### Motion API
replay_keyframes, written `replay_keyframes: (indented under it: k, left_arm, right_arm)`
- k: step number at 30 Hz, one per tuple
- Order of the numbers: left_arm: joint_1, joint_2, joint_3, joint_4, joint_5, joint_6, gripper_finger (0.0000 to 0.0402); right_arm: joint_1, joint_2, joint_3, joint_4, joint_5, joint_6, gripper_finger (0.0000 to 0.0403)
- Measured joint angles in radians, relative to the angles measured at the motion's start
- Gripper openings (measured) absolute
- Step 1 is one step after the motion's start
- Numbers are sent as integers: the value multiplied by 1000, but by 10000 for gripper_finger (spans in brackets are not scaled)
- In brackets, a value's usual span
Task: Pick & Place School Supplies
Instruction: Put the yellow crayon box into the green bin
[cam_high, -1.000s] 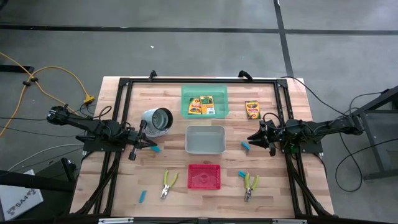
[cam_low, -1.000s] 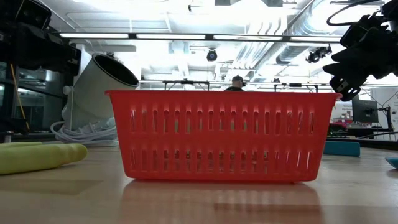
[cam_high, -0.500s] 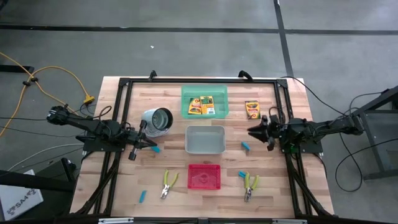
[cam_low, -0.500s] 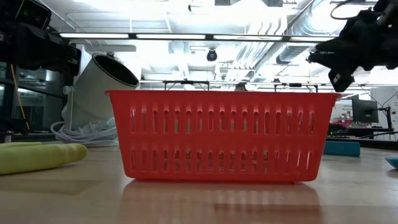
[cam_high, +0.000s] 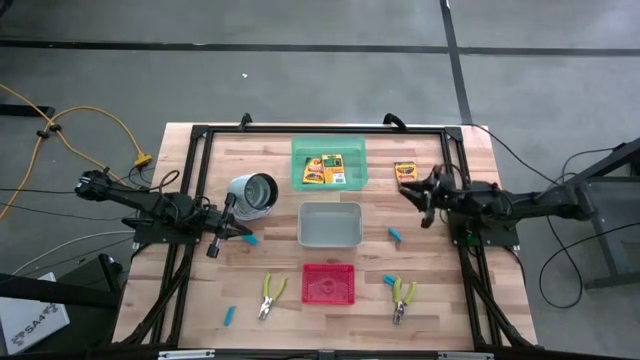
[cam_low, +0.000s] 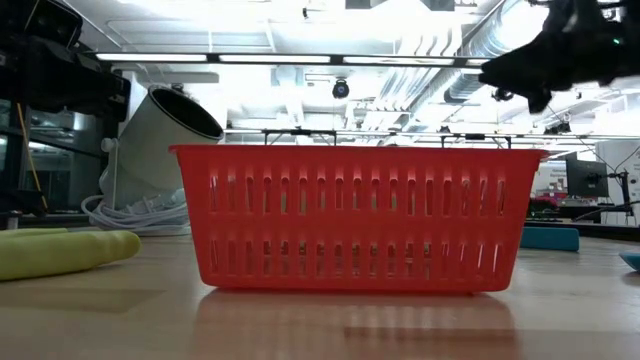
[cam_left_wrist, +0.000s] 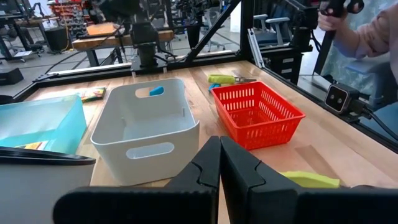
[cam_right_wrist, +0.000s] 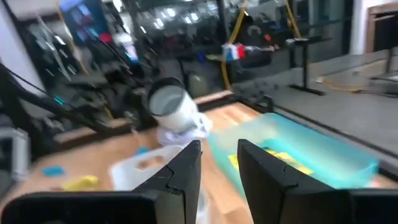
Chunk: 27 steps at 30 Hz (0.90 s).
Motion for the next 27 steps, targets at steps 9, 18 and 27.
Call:
replay_keyframes:
  k: [9, 18, 27]
  left_arm:
    - [0, 0, 0, 0, 0, 0, 1]
    - [0, 0, 0, 1, 0, 0, 1]
    - [0, 0, 0, 2, 0, 0, 1]
  right_arm:
    - [-197, 442, 277, -349, 204, -82, 97]
    - [-396, 728, 396, -424, 248, -2, 97]
    - [-458, 815, 417, -431, 206, -84, 97]
